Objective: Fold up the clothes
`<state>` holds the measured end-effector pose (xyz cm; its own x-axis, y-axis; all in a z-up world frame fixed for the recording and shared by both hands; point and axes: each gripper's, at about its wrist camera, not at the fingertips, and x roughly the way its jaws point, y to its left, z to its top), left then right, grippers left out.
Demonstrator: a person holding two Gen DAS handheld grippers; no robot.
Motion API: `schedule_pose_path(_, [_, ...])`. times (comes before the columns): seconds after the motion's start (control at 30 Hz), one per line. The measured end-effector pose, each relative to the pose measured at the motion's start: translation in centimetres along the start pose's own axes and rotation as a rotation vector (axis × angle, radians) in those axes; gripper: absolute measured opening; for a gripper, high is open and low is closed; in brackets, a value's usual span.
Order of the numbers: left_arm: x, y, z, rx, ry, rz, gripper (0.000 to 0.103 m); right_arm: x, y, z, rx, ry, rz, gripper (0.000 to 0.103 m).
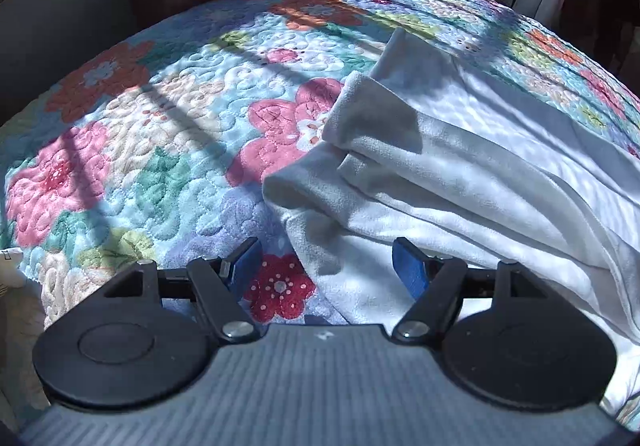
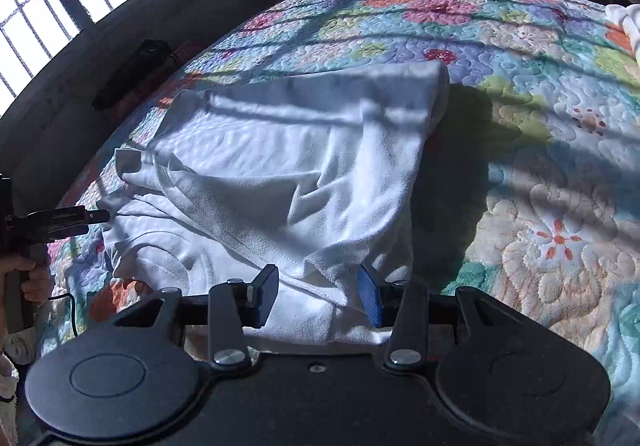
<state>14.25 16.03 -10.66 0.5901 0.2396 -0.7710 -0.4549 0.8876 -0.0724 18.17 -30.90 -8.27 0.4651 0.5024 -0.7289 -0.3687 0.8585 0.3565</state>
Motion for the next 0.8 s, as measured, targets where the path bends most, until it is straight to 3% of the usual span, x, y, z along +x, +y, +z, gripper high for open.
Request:
schedule_pose_path(0.13, [0.8, -0.2, 0.4, -0.036, -0.012, 0.000, 0.072, 1.2, 0.0, -0.3, -0.029, -0.001, -0.072, 0.049])
schedule_pose_path(0.3, [1.1, -1.2, 0.5, -0.043, -0.019, 0.009, 0.072, 2.6, 1.7, -0.8, -0.186, -0.042, -0.178, 0.048])
schedule_pose_path(0.33, [1.1, -1.4, 0.4, -0.044, -0.020, 0.012, 0.072, 2.8, 1.9, -0.9, -0.201, -0.043, -0.209, 0.033])
schedule_pose_path(0.37, [1.1, -1.6, 0.3, -0.043, -0.018, 0.015, 0.072, 3.1, 2.0, -0.9, -0.214, -0.044, -0.241, 0.006])
schedule_pose_path(0.6, [1.1, -1.5, -0.4, -0.069, 0.005, 0.024, 0.072, 0.2, 0.4, -1.8, -0.089, -0.137, -0.318, 0.006])
schedule_pose_path(0.8, [0.6, -0.8, -0.3, -0.088, -0.020, 0.020, 0.072, 0.5, -1.4, -2.9, -0.022, -0.109, -0.251, 0.006])
